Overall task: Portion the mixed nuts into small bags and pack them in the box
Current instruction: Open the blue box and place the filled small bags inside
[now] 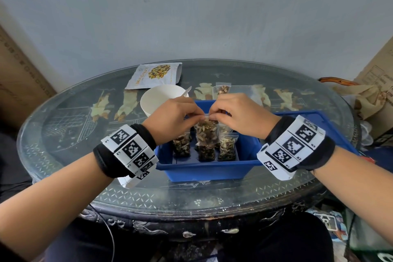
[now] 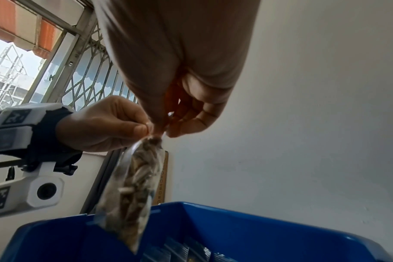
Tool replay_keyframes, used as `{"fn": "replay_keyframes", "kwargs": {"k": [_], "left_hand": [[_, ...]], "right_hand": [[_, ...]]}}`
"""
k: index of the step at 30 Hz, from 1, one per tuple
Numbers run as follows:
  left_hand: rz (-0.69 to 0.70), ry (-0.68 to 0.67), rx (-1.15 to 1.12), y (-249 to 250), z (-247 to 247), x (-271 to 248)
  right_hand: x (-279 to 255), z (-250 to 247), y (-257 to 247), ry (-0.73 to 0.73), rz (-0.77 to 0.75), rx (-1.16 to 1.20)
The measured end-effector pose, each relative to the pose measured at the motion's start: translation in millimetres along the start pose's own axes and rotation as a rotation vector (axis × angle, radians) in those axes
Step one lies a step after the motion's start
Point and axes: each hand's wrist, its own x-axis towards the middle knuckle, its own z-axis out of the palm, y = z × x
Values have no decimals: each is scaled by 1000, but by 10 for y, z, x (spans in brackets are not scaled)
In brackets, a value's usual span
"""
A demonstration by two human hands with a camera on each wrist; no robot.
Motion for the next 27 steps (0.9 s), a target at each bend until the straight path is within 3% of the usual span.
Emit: {"fn": "replay_keyframes", "kwargs": {"k": [7, 27], "left_hand": [[55, 27, 13, 6, 4, -23], [-2, 15, 4, 84, 39, -16]], "right_hand": [[-34, 8, -8, -25, -44, -17], [-56, 52, -1, 24, -56, 43]]}}
